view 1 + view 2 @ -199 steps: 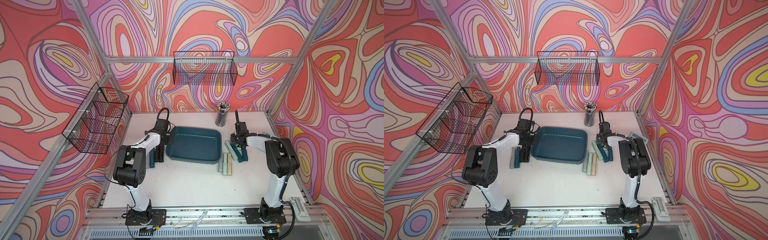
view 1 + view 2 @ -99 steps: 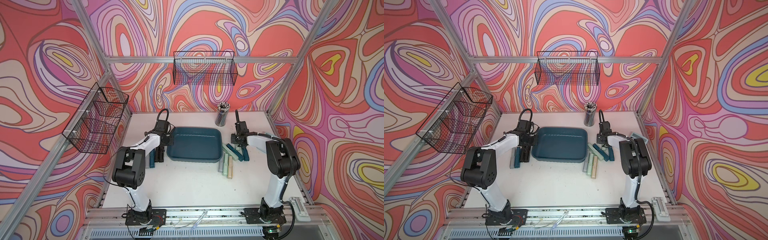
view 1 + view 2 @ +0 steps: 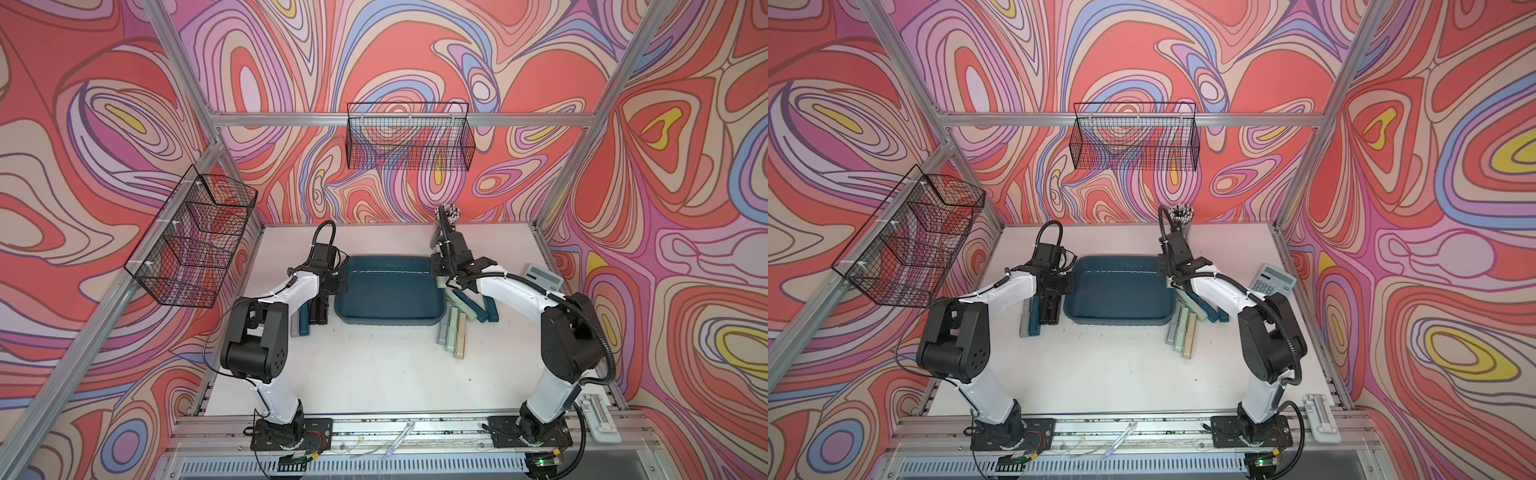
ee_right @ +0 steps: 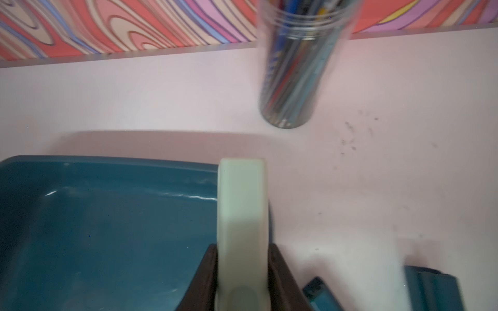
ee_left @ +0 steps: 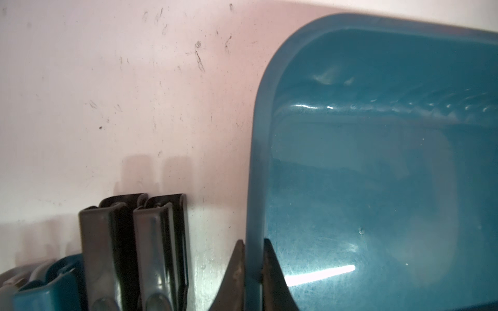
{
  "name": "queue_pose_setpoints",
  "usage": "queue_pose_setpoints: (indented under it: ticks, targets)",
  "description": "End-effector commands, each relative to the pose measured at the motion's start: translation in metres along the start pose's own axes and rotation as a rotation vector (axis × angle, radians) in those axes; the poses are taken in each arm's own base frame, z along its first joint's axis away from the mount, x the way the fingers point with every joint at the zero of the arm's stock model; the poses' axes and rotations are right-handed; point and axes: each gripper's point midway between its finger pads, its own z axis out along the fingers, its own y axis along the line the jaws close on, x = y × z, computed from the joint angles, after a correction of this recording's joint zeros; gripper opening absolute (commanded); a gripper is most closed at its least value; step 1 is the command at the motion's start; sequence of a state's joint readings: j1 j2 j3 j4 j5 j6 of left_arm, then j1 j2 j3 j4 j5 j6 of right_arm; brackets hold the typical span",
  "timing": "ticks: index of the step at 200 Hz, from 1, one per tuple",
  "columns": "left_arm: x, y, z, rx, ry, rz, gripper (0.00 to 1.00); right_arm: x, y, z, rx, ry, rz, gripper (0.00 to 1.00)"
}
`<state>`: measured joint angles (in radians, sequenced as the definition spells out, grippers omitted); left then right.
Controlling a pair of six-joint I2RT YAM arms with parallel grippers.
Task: Put the pruning pliers into the storage box
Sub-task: Pick up the pruning pliers from the center of the board, then place the pruning pliers in the storage box.
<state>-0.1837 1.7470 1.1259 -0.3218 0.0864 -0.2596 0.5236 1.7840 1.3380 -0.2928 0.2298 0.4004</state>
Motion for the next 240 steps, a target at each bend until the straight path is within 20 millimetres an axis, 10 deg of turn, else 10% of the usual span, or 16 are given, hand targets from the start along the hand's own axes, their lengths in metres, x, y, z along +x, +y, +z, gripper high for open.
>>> queue_pose_setpoints:
  ticks: [1, 42, 89, 186, 240]
  targets:
    - [0.04, -0.003, 0.004, 0.013, 0.126, -0.008, 0.14, 0.0, 0.052, 0.0, -0.059, -0.037, 0.093, 0.14]
    - [0.035, -0.008, 0.005, 0.044, 0.115, -0.013, 0.14, 0.03, 0.133, 0.034, -0.146, -0.015, 0.134, 0.15]
    - [0.033, -0.009, -0.001, 0.053, 0.09, -0.018, 0.12, 0.059, 0.178, 0.074, -0.208, 0.028, 0.208, 0.15]
    - [0.031, -0.012, -0.002, 0.066, 0.077, -0.019, 0.07, 0.082, 0.212, 0.128, -0.268, 0.052, 0.284, 0.17]
    - [0.028, -0.011, -0.002, 0.063, 0.065, -0.016, 0.06, 0.083, 0.222, 0.134, -0.297, 0.063, 0.307, 0.35]
